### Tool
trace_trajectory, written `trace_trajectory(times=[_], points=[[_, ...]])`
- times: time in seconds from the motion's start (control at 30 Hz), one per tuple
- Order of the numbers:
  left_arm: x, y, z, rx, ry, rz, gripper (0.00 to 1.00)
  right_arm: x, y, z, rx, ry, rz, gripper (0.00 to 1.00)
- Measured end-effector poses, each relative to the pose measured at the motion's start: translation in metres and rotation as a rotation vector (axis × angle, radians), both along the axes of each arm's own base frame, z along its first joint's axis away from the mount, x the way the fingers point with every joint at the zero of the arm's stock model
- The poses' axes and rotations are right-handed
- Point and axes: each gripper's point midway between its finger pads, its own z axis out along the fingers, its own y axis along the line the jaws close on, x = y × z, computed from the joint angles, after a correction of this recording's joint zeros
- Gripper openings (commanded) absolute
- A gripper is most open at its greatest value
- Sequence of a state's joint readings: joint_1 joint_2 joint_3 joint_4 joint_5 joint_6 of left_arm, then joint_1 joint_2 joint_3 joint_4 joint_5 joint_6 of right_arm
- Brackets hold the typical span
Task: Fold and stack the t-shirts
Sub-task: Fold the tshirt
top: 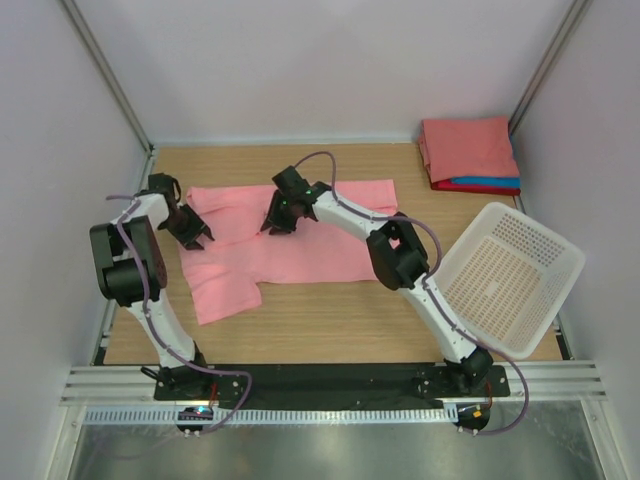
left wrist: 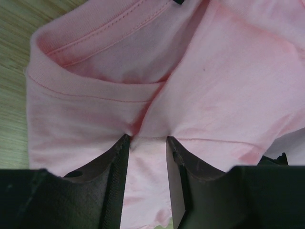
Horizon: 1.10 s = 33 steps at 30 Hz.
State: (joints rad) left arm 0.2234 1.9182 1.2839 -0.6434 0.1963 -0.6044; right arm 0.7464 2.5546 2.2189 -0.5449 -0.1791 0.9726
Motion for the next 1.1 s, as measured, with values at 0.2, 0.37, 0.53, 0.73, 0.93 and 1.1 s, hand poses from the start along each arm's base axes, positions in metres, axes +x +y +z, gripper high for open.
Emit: trace_trajectory(times=[0.2, 0.37, 0.53, 0.73, 0.93, 1.1], points=[[0.001, -0.001, -0.002, -0.008, -0.003, -0.008, 0.03, -0.006, 0.012, 0.004, 0.020, -0.010, 0.012, 0.37], [0.000, -0.002, -0.002, -0.011, -0.001, -0.014, 0.00, -0.002, 0.018, 0.003, 0.040, -0.012, 0.001, 0.37], [-0.002, -0.004, 0.001, -0.009, 0.017, -0.022, 0.25, 0.001, 0.020, -0.001, 0.056, -0.003, -0.011, 0.37], [-0.008, -0.003, 0.002, 0.007, 0.046, -0.023, 0.36, 0.002, 0.023, 0.002, 0.075, 0.002, -0.016, 0.37], [-0.005, -0.003, 0.006, 0.008, 0.042, -0.024, 0.31, 0.003, 0.026, 0.005, 0.093, 0.002, -0.021, 0.36], [-0.001, -0.002, 0.009, 0.012, 0.030, -0.025, 0.18, 0.002, 0.028, 0.005, 0.099, 0.002, -0.018, 0.28]])
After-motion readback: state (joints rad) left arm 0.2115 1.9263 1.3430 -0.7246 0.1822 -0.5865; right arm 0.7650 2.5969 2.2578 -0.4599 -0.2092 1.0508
